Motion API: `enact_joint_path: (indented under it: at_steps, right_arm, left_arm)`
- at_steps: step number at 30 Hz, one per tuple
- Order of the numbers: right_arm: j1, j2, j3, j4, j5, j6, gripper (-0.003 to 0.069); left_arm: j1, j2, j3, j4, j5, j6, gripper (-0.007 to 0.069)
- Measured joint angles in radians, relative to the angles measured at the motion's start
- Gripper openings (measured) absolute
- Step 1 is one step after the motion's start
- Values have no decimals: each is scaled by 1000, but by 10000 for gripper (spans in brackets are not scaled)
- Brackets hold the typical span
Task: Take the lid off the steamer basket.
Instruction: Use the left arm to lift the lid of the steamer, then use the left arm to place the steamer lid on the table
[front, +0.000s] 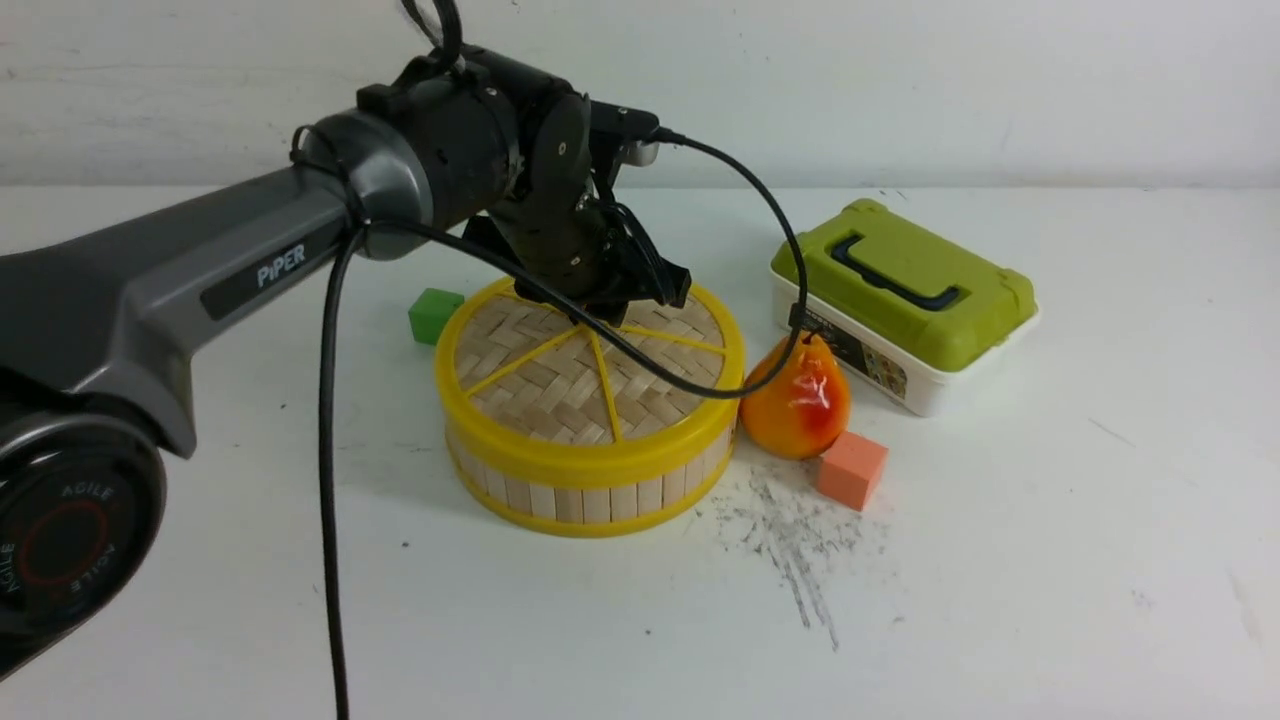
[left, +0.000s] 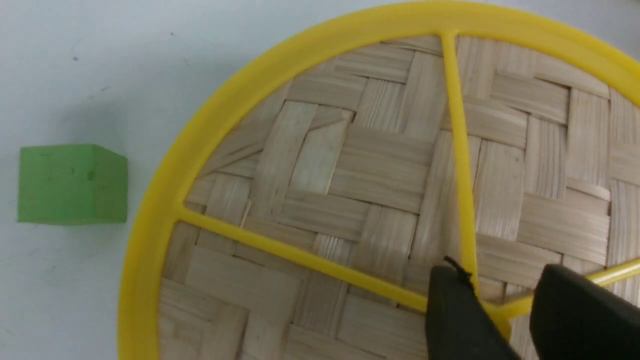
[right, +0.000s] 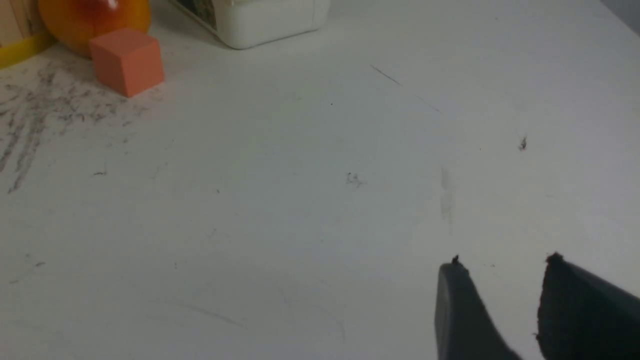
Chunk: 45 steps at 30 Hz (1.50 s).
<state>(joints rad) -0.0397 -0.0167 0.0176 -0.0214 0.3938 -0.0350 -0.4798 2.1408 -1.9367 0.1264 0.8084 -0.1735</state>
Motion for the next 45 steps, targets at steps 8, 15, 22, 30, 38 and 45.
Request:
enact_joint_path:
  at_steps: [8, 15, 22, 30, 38, 45]
  right_arm:
    - [0, 0, 0, 0, 0, 0, 240]
    - [0, 0, 0, 0, 0, 0, 240]
    - [0, 0, 0, 0, 0, 0, 240]
    - [0, 0, 0, 0, 0, 0, 240]
    - [0, 0, 0, 0, 0, 0, 240]
    - [0, 0, 0, 0, 0, 0, 240]
  left_arm:
    - [0, -4, 0, 5, -1, -4, 101]
    - [0, -93, 0, 0, 1, -18, 101]
    - [19, -332, 3, 99, -4, -65, 101]
    - [200, -529, 252, 266, -25, -204, 101]
    - [366, -465, 611, 272, -246, -355, 101]
    - [372, -327, 651, 287, -382, -380, 101]
